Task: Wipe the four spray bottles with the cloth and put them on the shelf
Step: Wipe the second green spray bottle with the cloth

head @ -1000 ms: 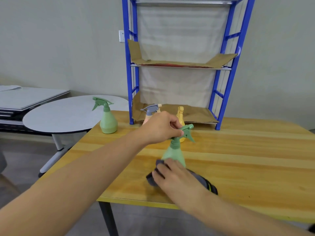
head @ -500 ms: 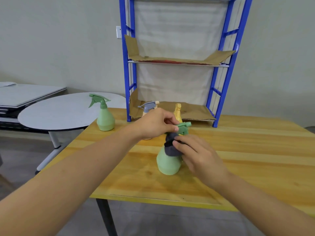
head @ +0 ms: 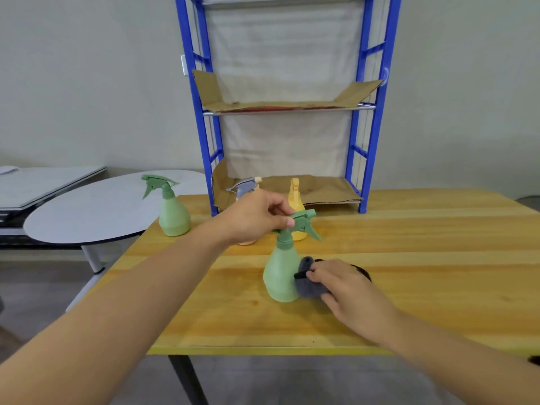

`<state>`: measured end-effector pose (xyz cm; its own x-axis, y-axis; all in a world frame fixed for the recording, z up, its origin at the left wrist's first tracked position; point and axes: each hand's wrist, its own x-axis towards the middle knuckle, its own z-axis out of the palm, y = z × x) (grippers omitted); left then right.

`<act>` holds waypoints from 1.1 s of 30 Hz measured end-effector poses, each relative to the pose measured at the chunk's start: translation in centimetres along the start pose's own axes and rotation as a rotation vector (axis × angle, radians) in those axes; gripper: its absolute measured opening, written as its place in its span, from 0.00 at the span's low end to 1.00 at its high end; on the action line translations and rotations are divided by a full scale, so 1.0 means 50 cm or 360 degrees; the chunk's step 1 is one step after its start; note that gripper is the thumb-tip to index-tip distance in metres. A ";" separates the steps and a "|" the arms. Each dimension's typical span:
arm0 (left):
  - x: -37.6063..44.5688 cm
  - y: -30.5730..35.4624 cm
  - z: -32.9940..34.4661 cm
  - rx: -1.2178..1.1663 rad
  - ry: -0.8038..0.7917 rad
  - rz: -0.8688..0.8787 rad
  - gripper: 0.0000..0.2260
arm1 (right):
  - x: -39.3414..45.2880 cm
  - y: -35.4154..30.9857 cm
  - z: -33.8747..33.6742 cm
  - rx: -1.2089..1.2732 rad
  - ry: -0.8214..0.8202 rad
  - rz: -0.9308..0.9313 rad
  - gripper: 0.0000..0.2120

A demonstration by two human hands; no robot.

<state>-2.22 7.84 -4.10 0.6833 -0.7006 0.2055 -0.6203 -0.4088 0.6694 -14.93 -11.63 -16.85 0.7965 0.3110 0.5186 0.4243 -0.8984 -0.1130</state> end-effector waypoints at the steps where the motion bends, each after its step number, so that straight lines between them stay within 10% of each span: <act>1: 0.000 -0.001 0.000 -0.0001 -0.0001 0.0000 0.02 | 0.001 0.010 -0.011 -0.0020 -0.0137 0.0006 0.18; 7: -0.002 -0.005 0.004 -0.0007 0.0039 0.0004 0.04 | 0.051 -0.007 -0.035 0.0203 0.0319 0.0098 0.21; 19: -0.008 0.000 0.006 0.0013 0.0045 -0.0010 0.03 | -0.031 0.004 -0.004 -0.0479 0.0038 -0.0143 0.26; 29: -0.010 0.000 0.007 0.0003 0.0059 -0.0014 0.02 | -0.034 -0.004 -0.006 -0.0734 -0.0023 -0.0106 0.08; 33: -0.008 0.000 0.007 0.0018 0.0056 -0.0026 0.03 | -0.046 -0.012 -0.002 -0.0535 -0.0104 0.0004 0.26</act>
<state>-2.64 7.93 -4.43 0.7066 -0.6727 0.2195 -0.6129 -0.4269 0.6649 -17.08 -11.82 -17.88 0.8279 0.3184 0.4618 0.2654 -0.9477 0.1775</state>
